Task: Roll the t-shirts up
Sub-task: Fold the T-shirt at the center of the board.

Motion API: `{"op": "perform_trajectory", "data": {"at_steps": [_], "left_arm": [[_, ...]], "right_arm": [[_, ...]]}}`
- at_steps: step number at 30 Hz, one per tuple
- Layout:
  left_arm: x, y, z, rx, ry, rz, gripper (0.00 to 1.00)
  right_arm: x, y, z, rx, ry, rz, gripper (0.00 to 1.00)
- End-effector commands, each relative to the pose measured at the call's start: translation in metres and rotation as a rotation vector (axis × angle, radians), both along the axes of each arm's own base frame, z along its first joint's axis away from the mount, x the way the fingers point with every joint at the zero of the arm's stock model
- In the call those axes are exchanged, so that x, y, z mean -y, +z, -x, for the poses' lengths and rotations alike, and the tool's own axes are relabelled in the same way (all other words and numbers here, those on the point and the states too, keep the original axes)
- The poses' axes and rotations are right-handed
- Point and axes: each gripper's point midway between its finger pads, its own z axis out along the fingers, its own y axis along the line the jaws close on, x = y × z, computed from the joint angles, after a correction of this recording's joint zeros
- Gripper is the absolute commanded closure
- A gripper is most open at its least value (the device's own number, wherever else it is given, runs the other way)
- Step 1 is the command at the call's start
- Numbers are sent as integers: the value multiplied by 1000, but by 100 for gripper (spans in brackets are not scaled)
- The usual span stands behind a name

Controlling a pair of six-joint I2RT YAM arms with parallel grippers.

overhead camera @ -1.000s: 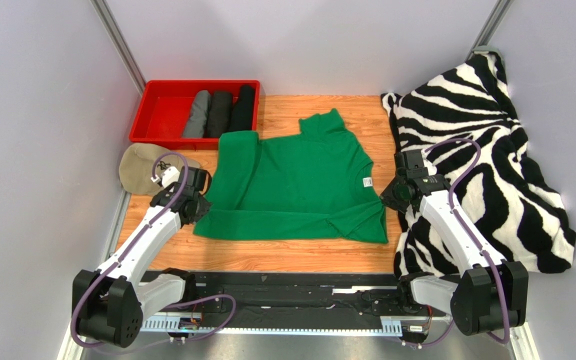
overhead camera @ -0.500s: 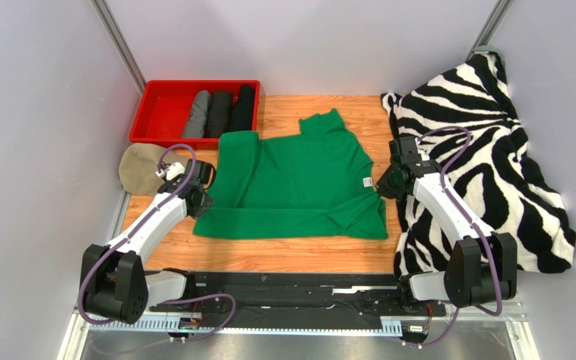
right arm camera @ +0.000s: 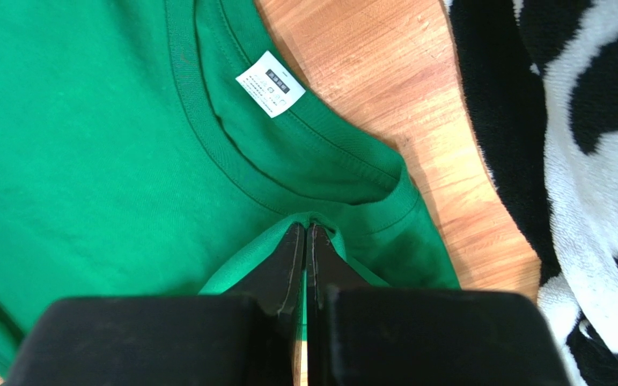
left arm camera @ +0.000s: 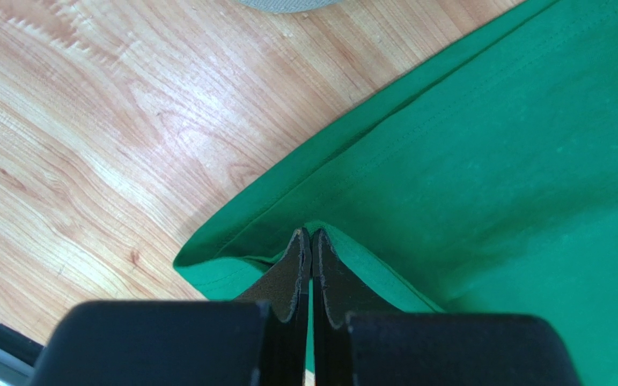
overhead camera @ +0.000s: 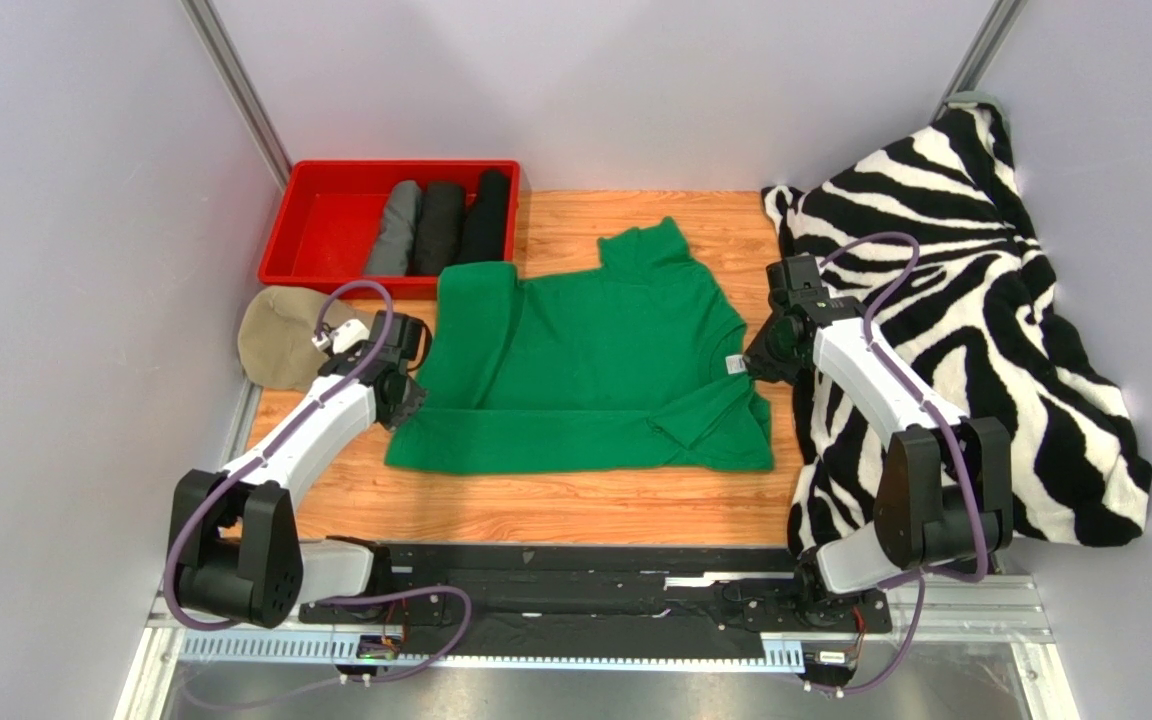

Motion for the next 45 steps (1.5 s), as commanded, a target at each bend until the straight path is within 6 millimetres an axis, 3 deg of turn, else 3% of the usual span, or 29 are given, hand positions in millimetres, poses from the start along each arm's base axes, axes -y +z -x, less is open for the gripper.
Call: {"op": "perform_trajectory", "data": {"at_steps": [1, 10, 12, 14, 20, 23, 24, 26, 29, 31, 34, 36, 37, 39, 41, 43, 44, 45], "left_arm": [[-3, 8, -19, 38, -9, -15, 100], [-6, 6, -25, 16, -28, -26, 100], [-5, 4, -23, 11, -34, -22, 97], [-5, 4, -22, 14, -34, -18, 92], [-9, 7, -16, 43, -33, -10, 91], [-7, 11, -17, 43, -60, -5, 71], [-6, 14, -19, 55, -66, -4, 59], [2, 35, -35, 147, -109, 24, 54], [25, 65, -58, 259, -227, 99, 54], [36, 66, -60, 238, -261, 144, 54], [60, 59, -51, 213, -306, 240, 60], [79, 48, -35, 187, -330, 274, 61], [86, 45, -30, 180, -342, 287, 62], [102, 36, -14, 165, -369, 311, 67], [109, 26, -3, 141, -378, 322, 70], [116, 20, 5, 123, -382, 336, 72], [117, 14, 10, 112, -379, 340, 73], [117, 13, 12, 115, -375, 346, 73]], "right_arm": [[1, 1, -22, 38, 14, 19, 100], [0, -3, -36, 24, 42, 34, 100], [-3, -8, -35, 11, 63, 28, 94], [-6, -5, -37, 18, 85, 21, 80], [-19, 18, -49, 78, 143, 23, 76], [-23, 23, -48, 69, 169, 36, 75], [-25, 23, -46, 72, 173, 30, 75], [-34, 27, -49, 113, 186, -4, 72], [-53, 19, -45, 117, 232, -51, 70], [-65, 9, -38, 95, 269, -49, 68], [-66, -16, -20, 33, 259, -53, 66], [-68, -15, -6, 40, 235, -98, 64], [-64, -24, 6, 22, 219, -96, 61], [-62, -10, 14, 65, 196, -114, 58], [-51, -15, 26, 66, 160, -88, 55], [-53, -13, 31, 89, 152, -117, 52], [-53, -22, 39, 73, 151, -124, 51], [-63, -21, 41, 73, 171, -174, 51]]}}
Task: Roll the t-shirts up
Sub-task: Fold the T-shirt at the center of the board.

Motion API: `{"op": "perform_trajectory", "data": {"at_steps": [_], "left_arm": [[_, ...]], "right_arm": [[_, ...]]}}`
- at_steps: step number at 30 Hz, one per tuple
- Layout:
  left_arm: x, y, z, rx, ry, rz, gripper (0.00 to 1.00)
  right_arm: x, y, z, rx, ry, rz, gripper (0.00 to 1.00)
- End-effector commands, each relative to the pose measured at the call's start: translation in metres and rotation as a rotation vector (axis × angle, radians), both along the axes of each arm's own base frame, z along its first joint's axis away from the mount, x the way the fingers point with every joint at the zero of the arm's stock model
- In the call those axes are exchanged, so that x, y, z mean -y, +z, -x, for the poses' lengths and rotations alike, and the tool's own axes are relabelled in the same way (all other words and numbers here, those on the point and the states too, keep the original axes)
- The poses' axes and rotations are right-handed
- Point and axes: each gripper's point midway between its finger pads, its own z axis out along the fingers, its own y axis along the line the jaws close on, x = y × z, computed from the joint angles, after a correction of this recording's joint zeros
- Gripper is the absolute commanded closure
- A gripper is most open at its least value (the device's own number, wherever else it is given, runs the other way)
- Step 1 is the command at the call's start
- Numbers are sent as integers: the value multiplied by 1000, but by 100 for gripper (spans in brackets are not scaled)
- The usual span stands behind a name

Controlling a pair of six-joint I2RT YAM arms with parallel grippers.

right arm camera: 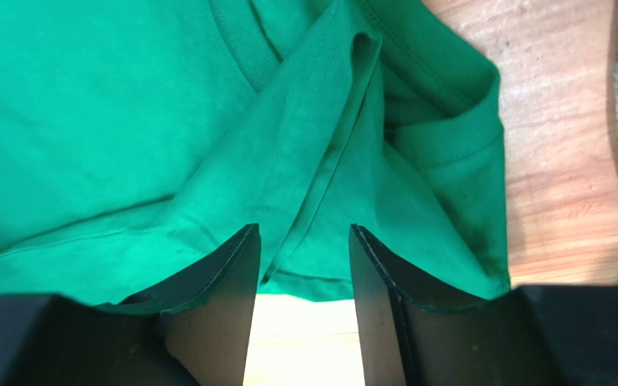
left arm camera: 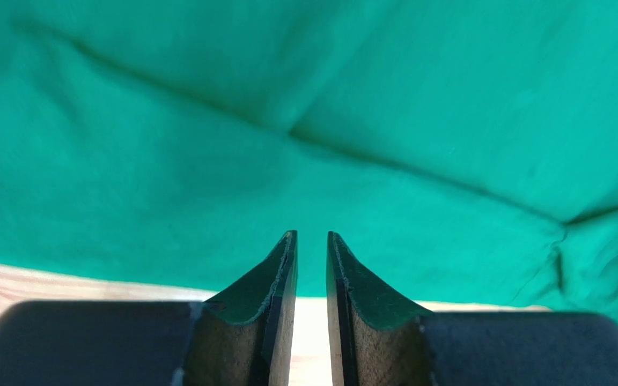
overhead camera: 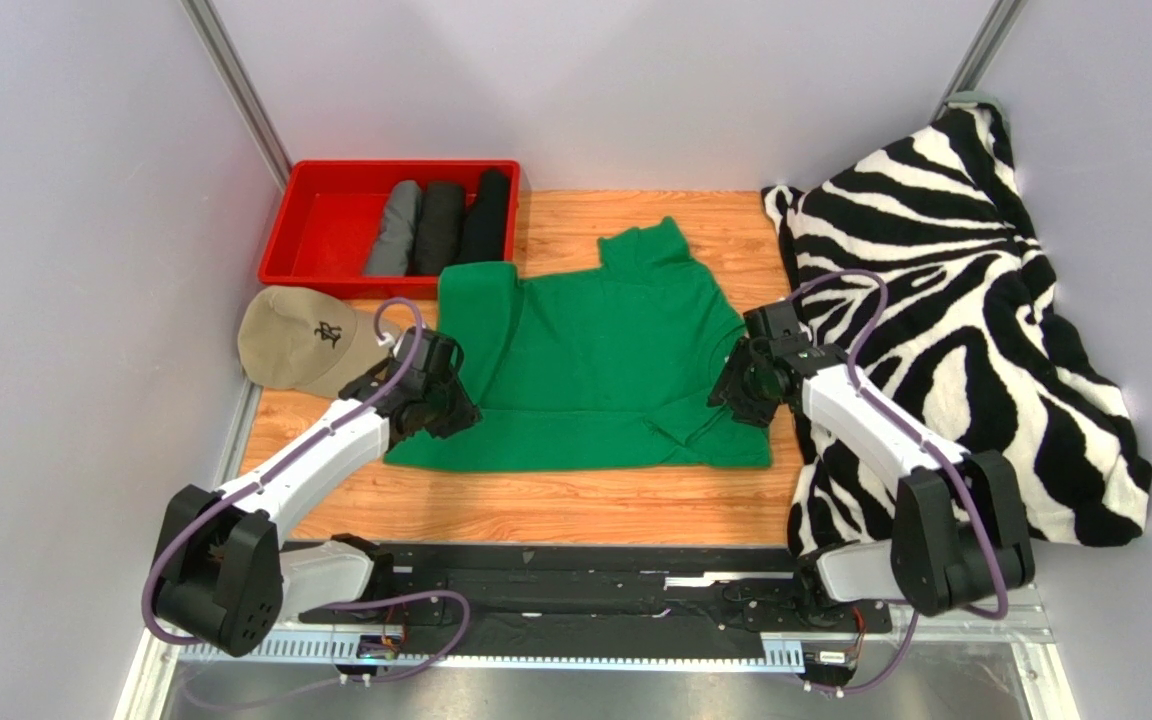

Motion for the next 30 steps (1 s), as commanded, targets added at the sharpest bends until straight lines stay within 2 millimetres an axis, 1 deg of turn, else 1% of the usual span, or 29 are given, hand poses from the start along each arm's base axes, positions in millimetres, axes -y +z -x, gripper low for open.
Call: {"op": "perform_trajectory", "data": {"at_steps": [1, 2, 6, 8, 10, 14, 17, 21, 25, 28, 29, 30], "left_arm": [[10, 0, 7, 12, 29, 65, 73], [8, -5, 9, 9, 30, 62, 73], [7, -3, 12, 12, 14, 54, 74], [6, -4, 13, 10, 12, 50, 74], [5, -4, 14, 13, 11, 47, 74], [6, -5, 15, 10, 10, 50, 75], [6, -4, 15, 16, 9, 52, 75], [4, -5, 16, 15, 9, 46, 75], [4, -6, 16, 10, 11, 46, 75], [5, -6, 16, 12, 10, 45, 75], [5, -5, 16, 15, 9, 46, 75], [5, -5, 16, 15, 8, 47, 75]], "right_arm": [[-16, 9, -4, 76, -32, -106, 50], [-17, 6, -3, 73, -35, -108, 50], [-26, 1, 4, 75, -31, -129, 51], [-28, 1, 6, 79, -39, -130, 51], [-29, -5, 9, 71, -40, -127, 51], [-32, -14, 6, 66, -52, -138, 52], [-34, -19, 3, 69, -53, -142, 54], [-36, -20, -2, 77, -58, -147, 57], [-38, -23, -3, 70, -58, -150, 59], [-39, -20, -6, 76, -60, -152, 62], [-38, -18, -7, 80, -64, -151, 64], [-39, -15, -9, 86, -63, -153, 68]]}}
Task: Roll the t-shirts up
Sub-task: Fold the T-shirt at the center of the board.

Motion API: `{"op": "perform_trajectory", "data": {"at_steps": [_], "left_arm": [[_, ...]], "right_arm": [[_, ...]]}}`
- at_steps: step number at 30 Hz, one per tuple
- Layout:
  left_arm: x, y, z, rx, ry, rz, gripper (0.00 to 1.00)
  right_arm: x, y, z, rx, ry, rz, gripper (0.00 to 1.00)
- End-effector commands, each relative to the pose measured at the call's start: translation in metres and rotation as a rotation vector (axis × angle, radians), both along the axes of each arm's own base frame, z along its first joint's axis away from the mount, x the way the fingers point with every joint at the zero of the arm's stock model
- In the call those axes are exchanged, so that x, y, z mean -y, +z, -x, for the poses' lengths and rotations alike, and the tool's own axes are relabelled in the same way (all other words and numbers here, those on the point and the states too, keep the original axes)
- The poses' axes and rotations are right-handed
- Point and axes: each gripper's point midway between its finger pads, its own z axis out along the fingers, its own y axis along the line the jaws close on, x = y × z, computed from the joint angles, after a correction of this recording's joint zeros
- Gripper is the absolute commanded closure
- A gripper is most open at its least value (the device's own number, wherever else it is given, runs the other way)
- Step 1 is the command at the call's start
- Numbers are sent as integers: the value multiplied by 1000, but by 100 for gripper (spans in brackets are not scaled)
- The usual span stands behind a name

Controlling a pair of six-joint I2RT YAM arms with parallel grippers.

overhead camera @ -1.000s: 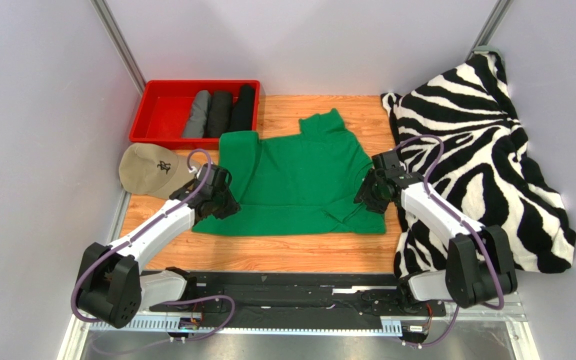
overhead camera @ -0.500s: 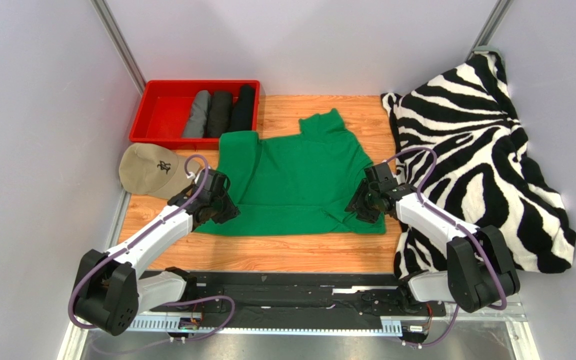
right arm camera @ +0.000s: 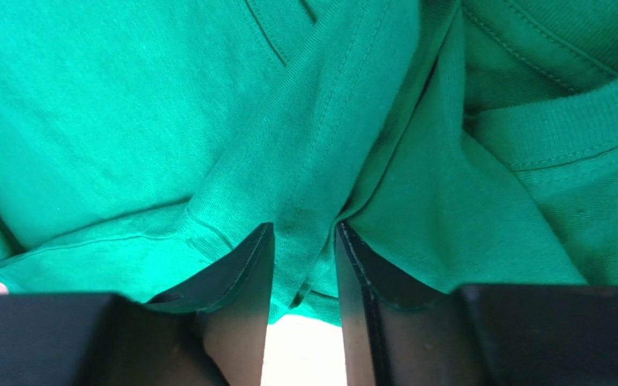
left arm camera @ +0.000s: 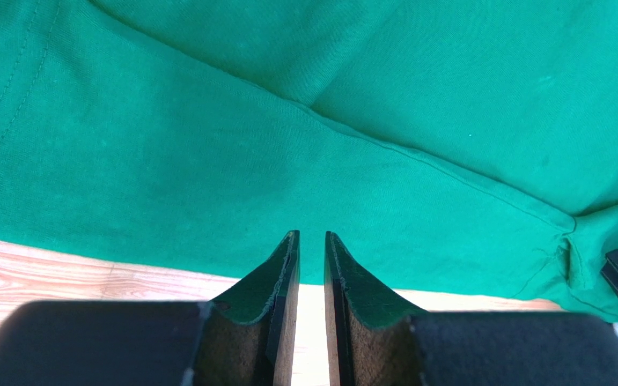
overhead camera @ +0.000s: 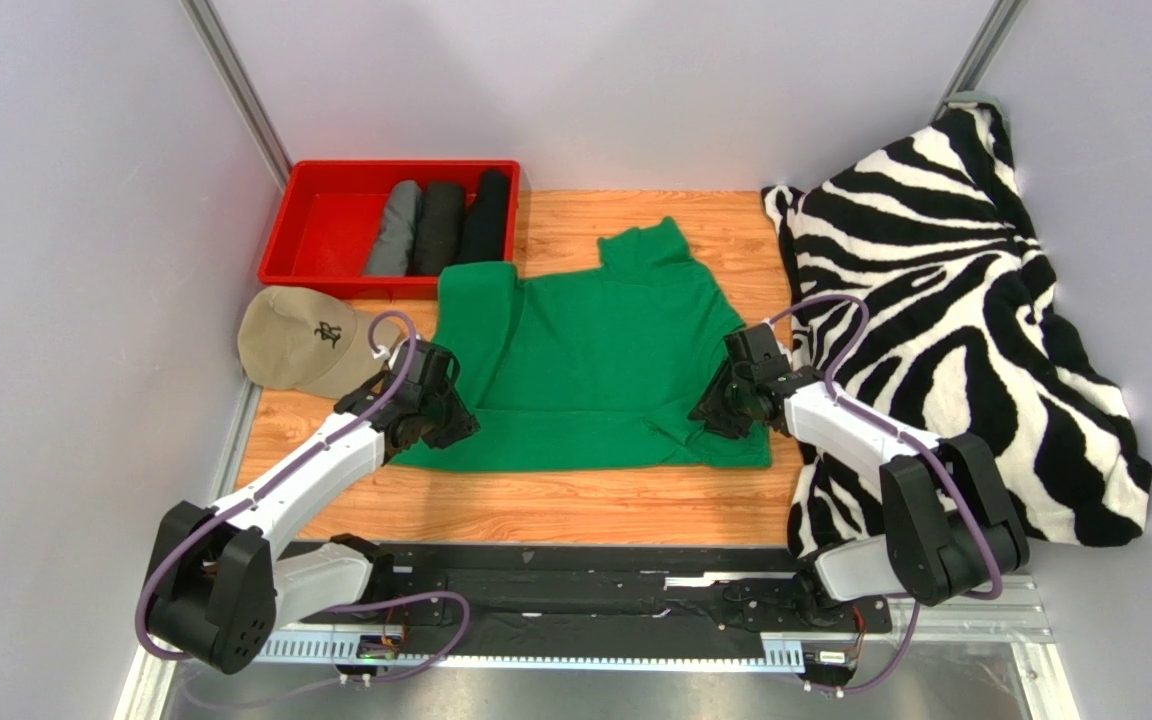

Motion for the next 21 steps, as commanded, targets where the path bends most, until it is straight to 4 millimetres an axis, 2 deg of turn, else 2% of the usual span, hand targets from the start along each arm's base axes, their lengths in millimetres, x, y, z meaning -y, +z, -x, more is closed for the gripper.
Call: {"op": "perform_trajectory", "data": {"at_steps": [1, 2, 3, 6, 12, 14, 15, 16, 18, 20, 21], "left_arm": [[3, 7, -4, 38, -3, 15, 75], [3, 8, -5, 39, -3, 16, 75], [3, 7, -5, 38, -4, 16, 75], [3, 8, -5, 40, -3, 19, 75], [4, 9, -5, 42, -13, 17, 75], [5, 12, -7, 47, -21, 19, 75], [5, 12, -6, 45, -23, 17, 75], [6, 14, -8, 50, -28, 19, 75], [7, 16, -7, 52, -38, 22, 75], [8, 19, -8, 59, -41, 25, 74], [7, 17, -6, 53, -41, 23, 74]], "right_arm": [[-7, 13, -16, 53, -12, -22, 72], [-7, 15, -17, 54, -10, -22, 77], [-9, 17, -20, 61, -8, -25, 87], [-15, 19, -25, 57, 5, -35, 100], [-30, 18, -38, 45, 38, -25, 100], [-34, 27, -50, 67, 41, -9, 100], [-34, 20, -52, 49, 49, 12, 100], [-39, 30, -63, 73, 57, 7, 100], [-37, 19, -70, 50, 72, 59, 100], [-41, 23, -82, 58, 84, 70, 100], [-41, 16, -85, 44, 100, 86, 99]]}}
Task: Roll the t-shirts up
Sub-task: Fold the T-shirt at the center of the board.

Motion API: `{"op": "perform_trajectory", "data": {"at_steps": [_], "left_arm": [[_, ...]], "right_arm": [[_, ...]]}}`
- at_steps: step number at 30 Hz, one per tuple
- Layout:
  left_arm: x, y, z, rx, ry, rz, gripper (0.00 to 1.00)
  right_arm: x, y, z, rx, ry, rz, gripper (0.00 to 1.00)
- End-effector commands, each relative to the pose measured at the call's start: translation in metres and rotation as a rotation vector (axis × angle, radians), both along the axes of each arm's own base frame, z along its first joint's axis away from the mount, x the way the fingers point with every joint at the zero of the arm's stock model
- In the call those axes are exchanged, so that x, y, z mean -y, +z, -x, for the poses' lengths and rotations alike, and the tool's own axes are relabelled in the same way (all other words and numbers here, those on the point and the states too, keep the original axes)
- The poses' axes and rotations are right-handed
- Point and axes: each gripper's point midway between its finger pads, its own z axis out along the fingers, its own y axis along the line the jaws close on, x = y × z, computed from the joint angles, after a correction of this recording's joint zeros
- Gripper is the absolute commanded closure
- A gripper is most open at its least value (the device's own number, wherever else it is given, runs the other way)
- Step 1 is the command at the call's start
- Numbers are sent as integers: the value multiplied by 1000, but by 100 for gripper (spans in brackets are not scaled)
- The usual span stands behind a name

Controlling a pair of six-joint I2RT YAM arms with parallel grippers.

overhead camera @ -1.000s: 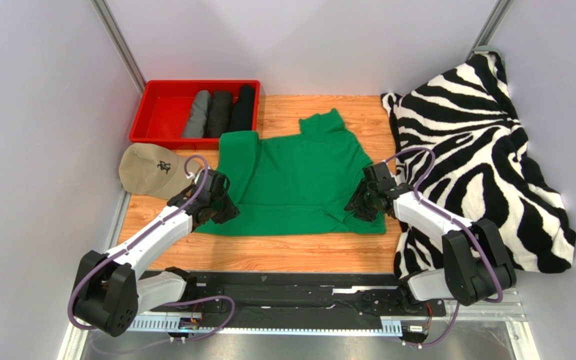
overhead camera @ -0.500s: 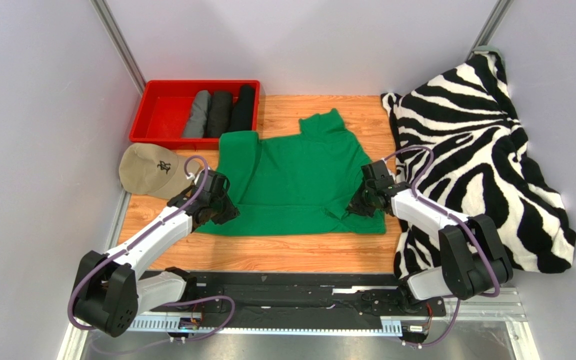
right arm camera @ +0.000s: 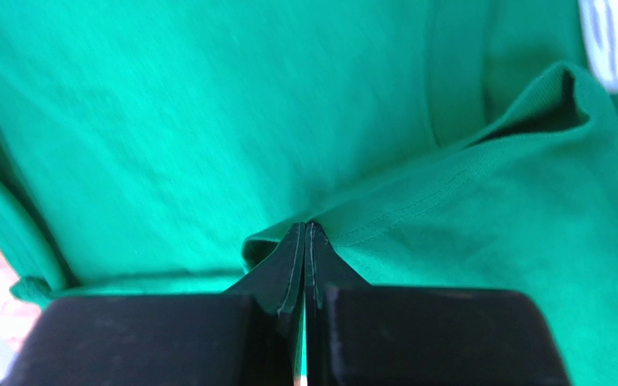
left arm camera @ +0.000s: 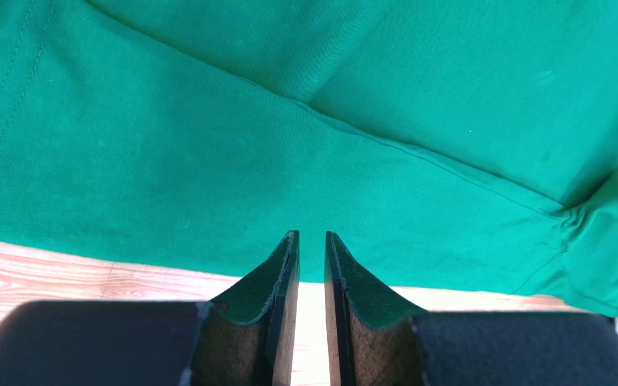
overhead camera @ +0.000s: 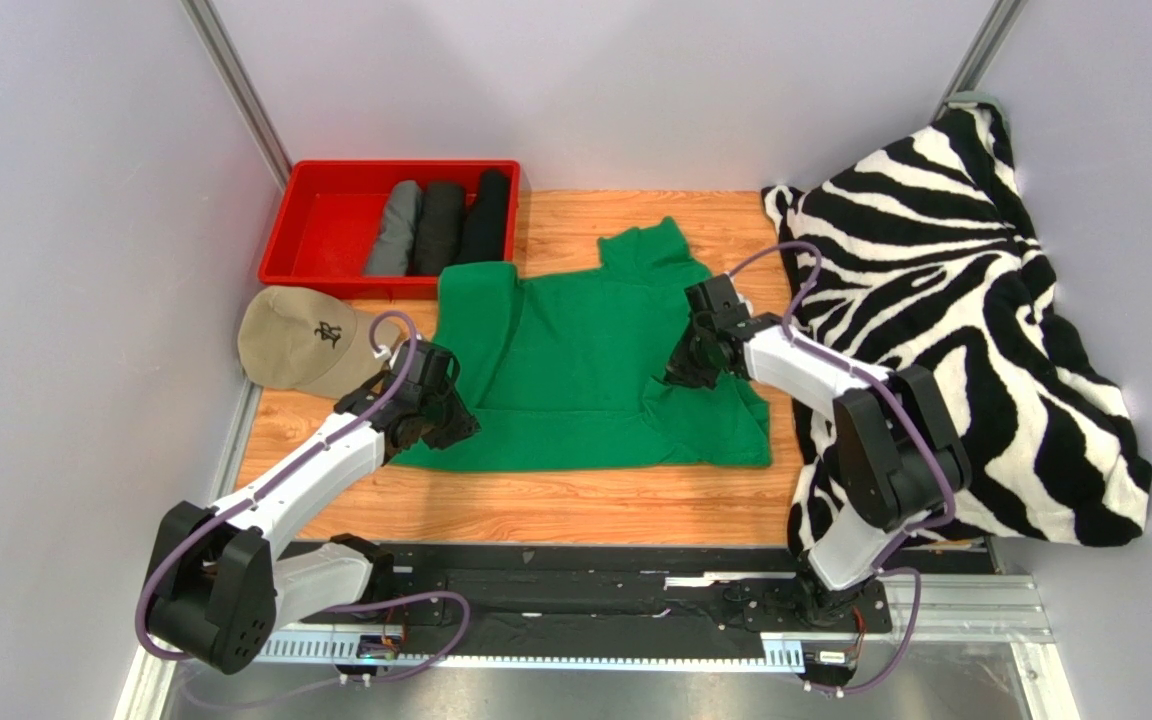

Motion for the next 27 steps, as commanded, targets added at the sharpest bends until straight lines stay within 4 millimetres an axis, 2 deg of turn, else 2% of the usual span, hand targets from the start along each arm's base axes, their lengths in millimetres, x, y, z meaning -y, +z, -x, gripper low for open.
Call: {"op": "perform_trajectory", "data": {"at_steps": [1, 2, 5, 8, 9, 10, 11, 13, 14, 15, 16, 18, 19, 22, 24, 27], "left_arm": [[6, 19, -7, 58, -28, 25, 73], [5, 19, -6, 61, -26, 23, 73], [2, 21, -3, 67, -8, 26, 67], [0, 25, -3, 94, 5, 32, 61], [-1, 25, -2, 97, 7, 33, 60], [-1, 27, -3, 106, 8, 37, 60], [-1, 27, -4, 109, 11, 42, 61], [3, 24, -9, 107, 9, 54, 66], [8, 25, -13, 115, -2, 70, 70], [10, 26, -17, 117, -5, 74, 80], [12, 18, -18, 83, -8, 65, 83], [15, 15, -20, 43, -15, 56, 91], [15, 3, -18, -9, -7, 38, 94], [14, -15, -12, -81, 19, 23, 97], [11, -25, -9, -114, 48, 13, 98], [7, -40, -3, -176, 74, -11, 99]], "right_arm": [[-2, 0, -22, 14, 45, 71, 97], [-4, 5, -26, 21, 57, 72, 87], [-1, 16, -28, 40, 79, 99, 64], [10, 40, -23, 88, 73, 130, 57], [16, 40, -16, 83, 67, 143, 57], [20, 54, -12, 114, 51, 140, 57], [25, 53, -5, 108, 40, 145, 59], [36, 39, 15, 75, 12, 156, 62], [38, 43, 20, 84, -15, 135, 66], [42, 38, 25, 76, -29, 137, 68], [48, 23, 38, 39, -39, 147, 69], [50, 17, 43, 37, -61, 133, 69], [54, 6, 51, 10, -67, 135, 69], [60, -12, 52, -34, -110, 107, 68], [66, -30, 59, -94, -143, 116, 68], [74, -46, 69, -156, -183, 126, 69]]}}
